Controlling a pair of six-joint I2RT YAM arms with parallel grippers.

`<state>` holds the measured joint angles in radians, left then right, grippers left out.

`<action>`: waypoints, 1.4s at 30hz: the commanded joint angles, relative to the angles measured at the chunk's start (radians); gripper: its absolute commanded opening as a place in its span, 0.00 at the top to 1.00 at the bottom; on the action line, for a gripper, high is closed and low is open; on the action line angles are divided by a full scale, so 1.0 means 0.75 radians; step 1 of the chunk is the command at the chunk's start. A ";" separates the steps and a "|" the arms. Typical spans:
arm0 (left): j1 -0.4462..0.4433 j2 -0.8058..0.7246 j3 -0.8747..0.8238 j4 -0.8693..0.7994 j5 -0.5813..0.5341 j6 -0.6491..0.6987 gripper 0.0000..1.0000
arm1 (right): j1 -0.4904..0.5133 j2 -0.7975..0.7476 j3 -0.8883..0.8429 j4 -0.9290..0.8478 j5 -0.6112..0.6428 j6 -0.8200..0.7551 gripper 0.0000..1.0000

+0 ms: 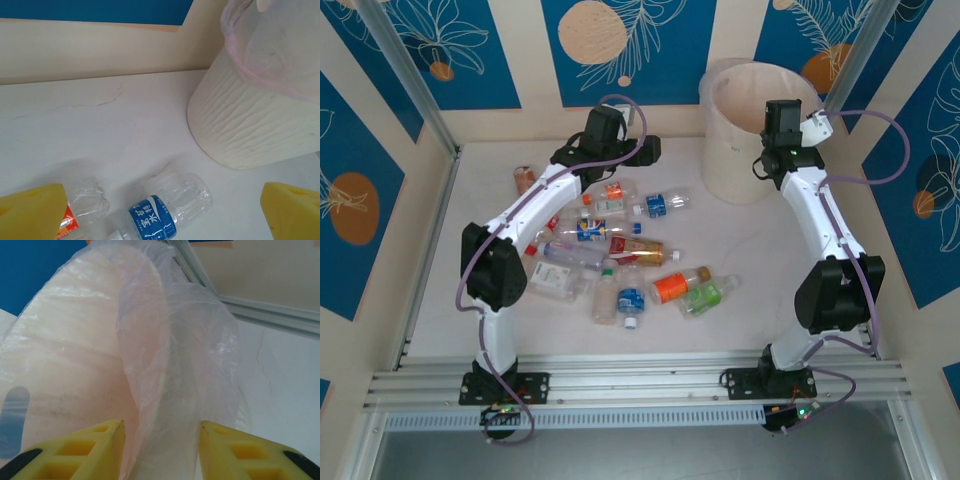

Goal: Put the plastic bottles in the bin

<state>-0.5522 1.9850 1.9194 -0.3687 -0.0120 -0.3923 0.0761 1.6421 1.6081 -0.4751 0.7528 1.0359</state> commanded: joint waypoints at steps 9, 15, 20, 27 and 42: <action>-0.008 -0.074 -0.006 -0.003 -0.015 0.024 0.00 | 0.027 0.009 0.142 -0.329 0.075 -0.019 0.70; -0.009 -0.080 -0.006 -0.009 -0.017 0.029 0.00 | 0.060 0.011 0.178 -0.405 0.125 0.020 0.82; -0.008 -0.082 -0.009 -0.017 -0.023 0.035 0.00 | 0.098 -0.014 0.177 -0.435 0.190 0.042 0.88; -0.008 -0.092 -0.020 -0.010 -0.028 0.036 0.00 | 0.089 -0.054 0.136 -0.447 0.190 0.061 0.90; -0.008 -0.084 -0.033 -0.004 -0.017 0.040 0.00 | 0.063 -0.065 0.116 -0.261 -0.012 0.048 0.35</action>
<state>-0.5522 1.9568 1.8996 -0.3725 -0.0196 -0.3824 0.1368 1.5963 1.6955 -0.7097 0.7727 1.0412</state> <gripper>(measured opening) 0.994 0.625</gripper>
